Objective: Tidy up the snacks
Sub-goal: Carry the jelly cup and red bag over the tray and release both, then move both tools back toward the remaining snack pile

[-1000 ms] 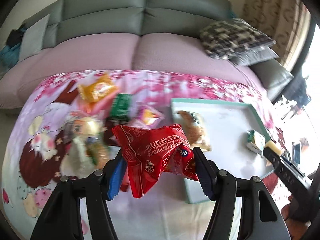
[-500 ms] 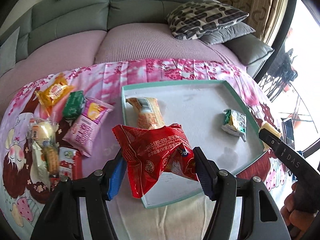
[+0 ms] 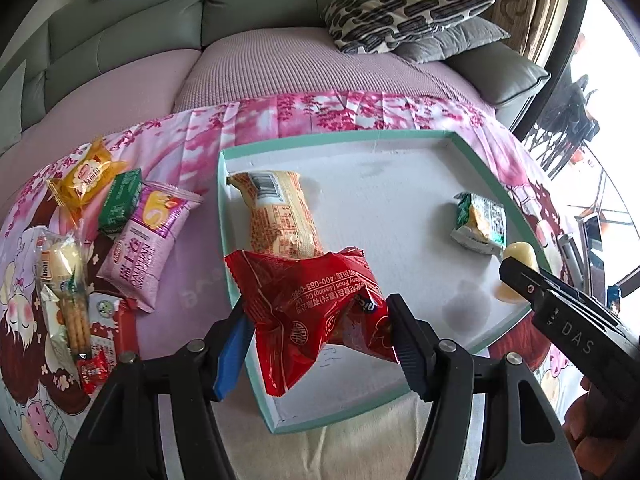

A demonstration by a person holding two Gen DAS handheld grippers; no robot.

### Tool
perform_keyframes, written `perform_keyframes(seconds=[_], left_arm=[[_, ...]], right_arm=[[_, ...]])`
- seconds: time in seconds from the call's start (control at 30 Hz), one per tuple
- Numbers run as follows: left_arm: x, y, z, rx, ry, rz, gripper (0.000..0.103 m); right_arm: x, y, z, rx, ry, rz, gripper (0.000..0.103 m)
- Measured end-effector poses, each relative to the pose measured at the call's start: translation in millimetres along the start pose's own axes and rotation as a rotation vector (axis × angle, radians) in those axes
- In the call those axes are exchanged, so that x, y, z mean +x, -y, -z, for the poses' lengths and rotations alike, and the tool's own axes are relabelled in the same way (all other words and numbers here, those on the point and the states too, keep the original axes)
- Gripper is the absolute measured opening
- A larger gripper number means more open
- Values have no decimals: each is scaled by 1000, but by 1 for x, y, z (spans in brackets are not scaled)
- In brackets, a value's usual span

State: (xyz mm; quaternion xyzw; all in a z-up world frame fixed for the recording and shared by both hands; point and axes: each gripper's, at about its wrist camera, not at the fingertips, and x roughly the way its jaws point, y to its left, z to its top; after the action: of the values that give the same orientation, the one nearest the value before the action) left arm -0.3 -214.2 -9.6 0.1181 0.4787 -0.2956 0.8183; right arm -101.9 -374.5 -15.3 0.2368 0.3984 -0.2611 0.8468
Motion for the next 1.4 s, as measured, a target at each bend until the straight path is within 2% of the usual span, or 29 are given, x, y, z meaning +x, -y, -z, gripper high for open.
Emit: perform_keyframes(seconds=[0.33, 0.43, 0.77, 0.8, 0.87, 0.93, 1.13, 1.27, 1.4], left_arm=[[4, 6, 2, 28, -6, -13, 68], [3, 4, 1, 21, -7, -13, 78], [-10, -12, -2, -39, 52, -33, 80], [-12, -16, -2, -54, 65, -45, 81], [-16, -24, -3, -87, 91, -76, 98], [-20, -34, -3, -128, 112, -94, 99], [-22, -65, -3, -227, 117, -125, 100], [-18, -80, 0, -261, 99, -160, 100], [-19, -89, 2, -274, 105, -184, 100]], right_arm=[[0, 0, -1, -4, 3, 0, 50], [1, 0, -2, -3, 0, 0, 50], [2, 3, -2, 7, -5, 7, 50], [2, 2, -2, 4, -3, 10, 50], [1, 1, -2, -4, -1, 12, 52], [2, -2, -2, -15, -3, 6, 70], [5, -7, 0, -36, -11, 4, 84], [5, -8, 0, -42, -14, 8, 86], [7, -8, 0, -39, -14, 3, 103]])
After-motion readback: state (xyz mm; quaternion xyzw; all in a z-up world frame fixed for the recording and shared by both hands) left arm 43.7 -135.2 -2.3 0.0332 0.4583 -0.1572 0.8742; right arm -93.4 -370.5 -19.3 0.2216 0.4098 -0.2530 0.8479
